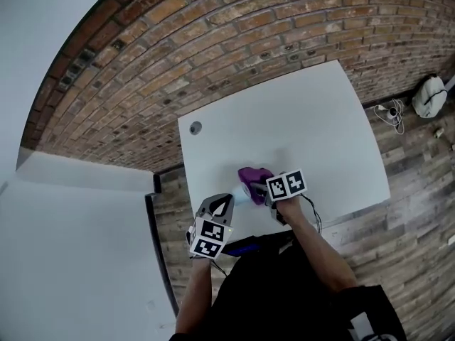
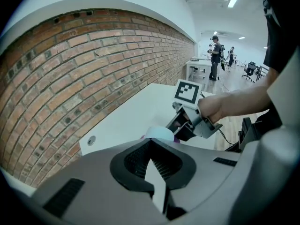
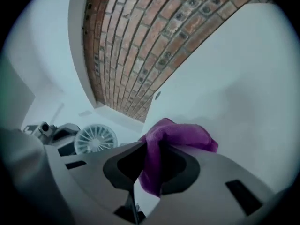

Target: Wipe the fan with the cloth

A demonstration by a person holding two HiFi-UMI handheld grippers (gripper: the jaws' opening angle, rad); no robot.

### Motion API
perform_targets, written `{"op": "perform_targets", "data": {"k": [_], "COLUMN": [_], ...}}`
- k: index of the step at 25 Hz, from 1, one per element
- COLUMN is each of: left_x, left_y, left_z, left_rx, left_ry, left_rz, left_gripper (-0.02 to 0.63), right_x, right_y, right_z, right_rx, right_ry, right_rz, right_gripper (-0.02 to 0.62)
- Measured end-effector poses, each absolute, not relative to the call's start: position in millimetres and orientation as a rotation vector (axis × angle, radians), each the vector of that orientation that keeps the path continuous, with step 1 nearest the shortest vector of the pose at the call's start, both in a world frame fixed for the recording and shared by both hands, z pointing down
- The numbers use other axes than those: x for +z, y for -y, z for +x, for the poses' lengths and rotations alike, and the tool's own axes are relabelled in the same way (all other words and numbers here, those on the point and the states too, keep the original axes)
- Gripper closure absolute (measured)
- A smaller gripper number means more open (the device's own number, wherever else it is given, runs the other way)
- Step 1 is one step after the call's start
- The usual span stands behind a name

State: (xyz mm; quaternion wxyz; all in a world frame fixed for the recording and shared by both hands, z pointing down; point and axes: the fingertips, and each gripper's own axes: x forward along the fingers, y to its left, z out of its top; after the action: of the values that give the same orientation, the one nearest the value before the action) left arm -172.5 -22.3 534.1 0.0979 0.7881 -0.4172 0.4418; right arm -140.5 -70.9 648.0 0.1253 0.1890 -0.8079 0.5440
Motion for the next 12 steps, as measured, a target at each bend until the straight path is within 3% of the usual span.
{"op": "perform_targets", "data": {"k": [4,8,12], "left_x": [534.8,534.6,534.6], "left_y": [21.4,21.2,21.9], "left_z": [-171.8,-172.6,-172.4], "left_rx": [1.298,1.295,1.286], "left_ry": [1.235,1.242,1.256], "left_rz": [2.328,2.330,2.329], "left_gripper": [0.601,0.601,0.601], "right_x": [691.7,677.1,662.7], "right_y": [57.9,94.6,115.0], "right_z": [-139.9,-136.4,-159.6], "right_rx": [1.327,1.027,1.160], "right_ry": [2.219,2.249,2.337], "right_rz": [0.557,0.638,0.556], "right_gripper": [0.531,0.531,0.531]}}
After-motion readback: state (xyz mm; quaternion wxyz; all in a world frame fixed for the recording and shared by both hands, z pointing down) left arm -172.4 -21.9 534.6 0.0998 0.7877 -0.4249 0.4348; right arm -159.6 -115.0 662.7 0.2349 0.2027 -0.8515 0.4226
